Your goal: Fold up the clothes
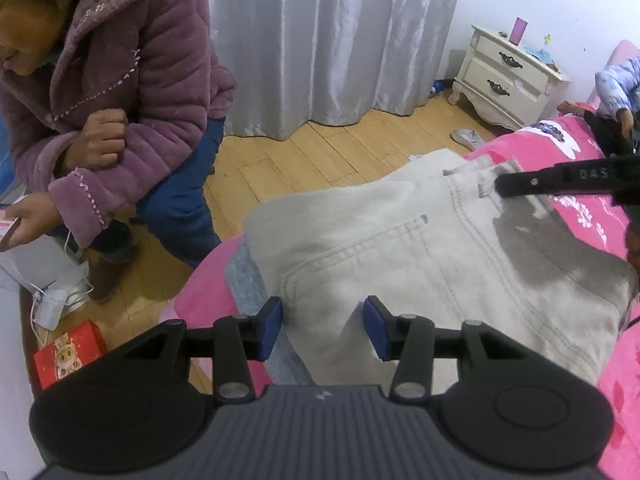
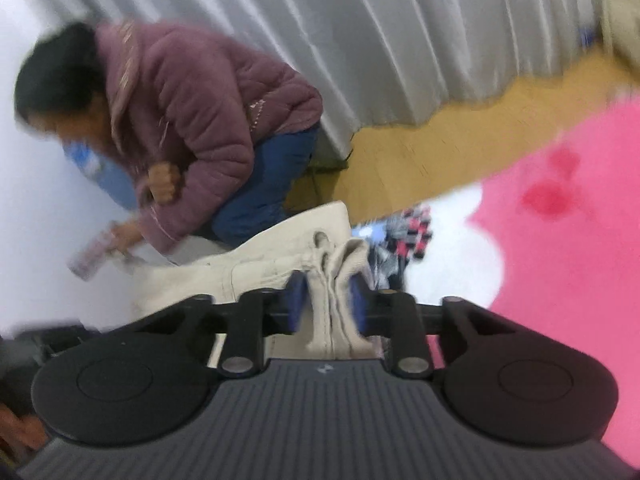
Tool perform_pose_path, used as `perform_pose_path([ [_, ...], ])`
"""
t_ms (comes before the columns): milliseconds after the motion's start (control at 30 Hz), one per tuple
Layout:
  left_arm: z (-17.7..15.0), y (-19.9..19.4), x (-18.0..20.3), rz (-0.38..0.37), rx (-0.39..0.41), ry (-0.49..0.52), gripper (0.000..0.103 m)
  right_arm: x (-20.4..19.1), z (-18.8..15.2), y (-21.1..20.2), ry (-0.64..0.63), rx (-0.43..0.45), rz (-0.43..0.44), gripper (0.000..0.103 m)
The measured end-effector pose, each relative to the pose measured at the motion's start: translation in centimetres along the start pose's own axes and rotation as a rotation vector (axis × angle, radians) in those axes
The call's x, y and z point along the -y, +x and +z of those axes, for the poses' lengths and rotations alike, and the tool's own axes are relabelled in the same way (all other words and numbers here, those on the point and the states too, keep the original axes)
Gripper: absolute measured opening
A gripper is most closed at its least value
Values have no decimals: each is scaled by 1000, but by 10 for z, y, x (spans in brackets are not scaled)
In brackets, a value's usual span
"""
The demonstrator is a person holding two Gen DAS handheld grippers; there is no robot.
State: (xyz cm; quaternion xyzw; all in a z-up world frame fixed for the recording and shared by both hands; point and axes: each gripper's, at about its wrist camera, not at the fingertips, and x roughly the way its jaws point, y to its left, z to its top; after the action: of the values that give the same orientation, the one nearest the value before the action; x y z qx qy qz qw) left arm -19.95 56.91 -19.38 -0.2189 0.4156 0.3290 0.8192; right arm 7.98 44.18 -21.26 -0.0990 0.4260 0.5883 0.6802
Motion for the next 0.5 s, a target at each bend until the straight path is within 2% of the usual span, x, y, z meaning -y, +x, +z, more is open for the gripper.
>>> perform_pose_path([
  [100,-5,-4,-5,8,1,-15,46,-32,2,-22,-123,66,-23,12],
  [200,-9,-6,-10,15,1,-28,46,-49,8,-36,-213,150,63,11],
  [233,-9,-6,-13,16,-1,-32,47,-46,8,-34,-212,158,81,11],
  [333,-9,-4,-18,8,-1,-45,47,-10,0,-8,-105,119,93,12],
  [400,-9,-2,-18,-3,8,-42,47,14,-5,8,-34,93,100,16],
  [467,-11,-1,-14,5,14,-28,47,39,-10,22,57,70,113,30],
  [500,-12,-2,-14,6,15,-28,47,52,-14,25,137,65,128,52],
])
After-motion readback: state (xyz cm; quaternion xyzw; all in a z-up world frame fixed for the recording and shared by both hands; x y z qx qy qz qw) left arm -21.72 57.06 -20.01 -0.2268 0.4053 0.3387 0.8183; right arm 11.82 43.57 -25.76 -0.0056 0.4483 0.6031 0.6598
